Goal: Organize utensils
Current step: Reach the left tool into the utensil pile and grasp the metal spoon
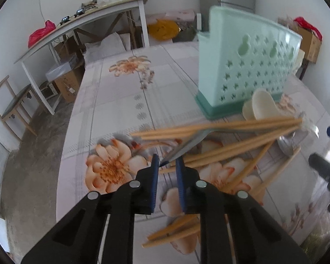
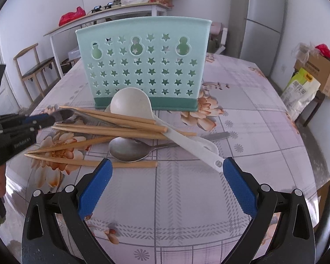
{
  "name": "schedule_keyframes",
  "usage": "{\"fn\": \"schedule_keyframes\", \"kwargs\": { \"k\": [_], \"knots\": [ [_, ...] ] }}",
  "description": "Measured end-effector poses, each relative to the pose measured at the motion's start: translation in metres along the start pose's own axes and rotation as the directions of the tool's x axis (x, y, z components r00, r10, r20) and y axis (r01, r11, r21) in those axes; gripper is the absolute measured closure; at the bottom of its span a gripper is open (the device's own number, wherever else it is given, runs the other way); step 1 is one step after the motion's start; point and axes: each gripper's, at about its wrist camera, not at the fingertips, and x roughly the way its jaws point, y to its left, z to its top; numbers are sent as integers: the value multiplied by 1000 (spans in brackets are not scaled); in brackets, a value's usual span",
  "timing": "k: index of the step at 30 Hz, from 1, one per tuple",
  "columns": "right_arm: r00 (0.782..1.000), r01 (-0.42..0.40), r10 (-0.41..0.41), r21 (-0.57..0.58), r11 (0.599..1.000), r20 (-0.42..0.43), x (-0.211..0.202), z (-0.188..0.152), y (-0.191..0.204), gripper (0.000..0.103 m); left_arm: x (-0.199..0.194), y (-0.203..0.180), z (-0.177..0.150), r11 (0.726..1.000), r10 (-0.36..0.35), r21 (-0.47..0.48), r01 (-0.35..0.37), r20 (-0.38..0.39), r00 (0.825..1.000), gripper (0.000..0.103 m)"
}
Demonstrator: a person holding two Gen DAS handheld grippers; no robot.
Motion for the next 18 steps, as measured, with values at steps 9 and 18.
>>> {"fn": "schedule_keyframes", "kwargs": {
  "k": [9,18],
  "knots": [
    [1000,1,-2,-4,1000,-21,7,-1,5,7,11,6,10,997,-69,-35,70,27,997,87],
    [1000,-4,3,-18,1000,-19,8,-1,13,7,23,12,16,982,-167,-81,169,30,985,87]
  ]
}}
